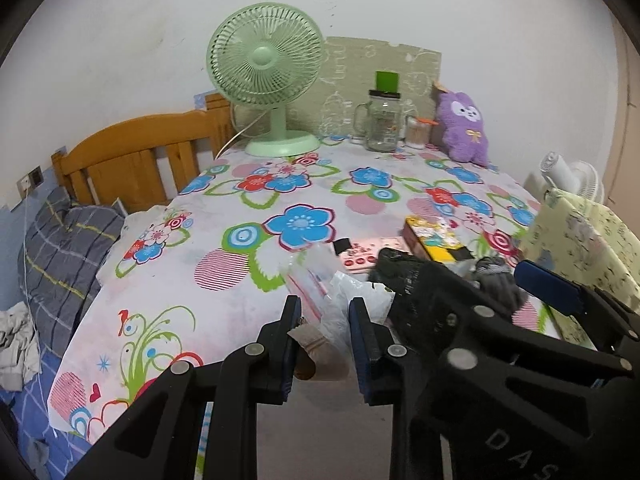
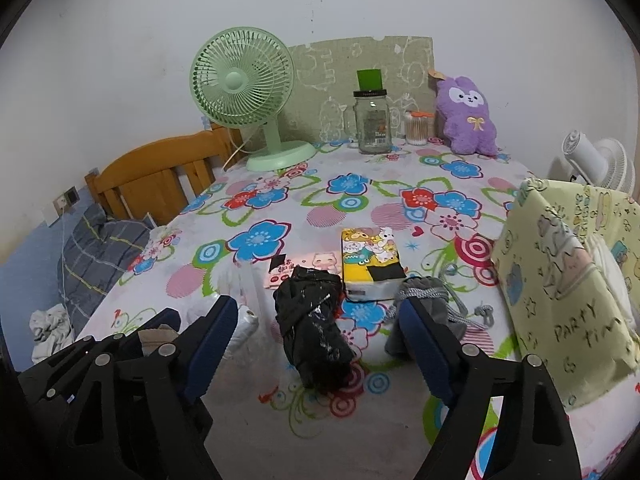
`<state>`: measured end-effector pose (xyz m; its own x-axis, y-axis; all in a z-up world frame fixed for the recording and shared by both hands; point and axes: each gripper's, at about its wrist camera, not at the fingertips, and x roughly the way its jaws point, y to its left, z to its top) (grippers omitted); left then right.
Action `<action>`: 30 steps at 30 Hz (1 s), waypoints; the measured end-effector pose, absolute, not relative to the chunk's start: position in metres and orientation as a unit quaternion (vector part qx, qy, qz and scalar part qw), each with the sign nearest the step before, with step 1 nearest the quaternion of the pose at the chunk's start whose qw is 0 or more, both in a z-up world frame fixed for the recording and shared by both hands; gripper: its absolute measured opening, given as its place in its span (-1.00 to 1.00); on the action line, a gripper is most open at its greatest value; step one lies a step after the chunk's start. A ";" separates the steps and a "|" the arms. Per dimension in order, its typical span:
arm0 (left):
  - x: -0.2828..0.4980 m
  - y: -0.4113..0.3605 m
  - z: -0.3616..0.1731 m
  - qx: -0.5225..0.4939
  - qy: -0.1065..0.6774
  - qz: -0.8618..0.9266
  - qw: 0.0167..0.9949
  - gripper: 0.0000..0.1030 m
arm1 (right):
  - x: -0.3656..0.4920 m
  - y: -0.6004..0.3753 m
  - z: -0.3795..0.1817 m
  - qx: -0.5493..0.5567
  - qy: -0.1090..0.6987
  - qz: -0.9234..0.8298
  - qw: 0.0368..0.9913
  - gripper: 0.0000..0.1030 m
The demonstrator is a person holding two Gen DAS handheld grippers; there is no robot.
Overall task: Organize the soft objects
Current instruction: 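Move the right gripper toward the black plastic bag, then grasp the black plastic bag with the right gripper and lift it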
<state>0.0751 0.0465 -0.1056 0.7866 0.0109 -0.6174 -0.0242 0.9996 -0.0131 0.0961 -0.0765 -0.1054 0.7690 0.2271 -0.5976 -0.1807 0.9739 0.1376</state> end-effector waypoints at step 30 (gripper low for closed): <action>0.100 0.054 -0.125 -0.007 0.360 0.026 0.933 -0.54 | 0.132 -0.055 -0.132 0.024 0.383 0.135 0.913 -0.56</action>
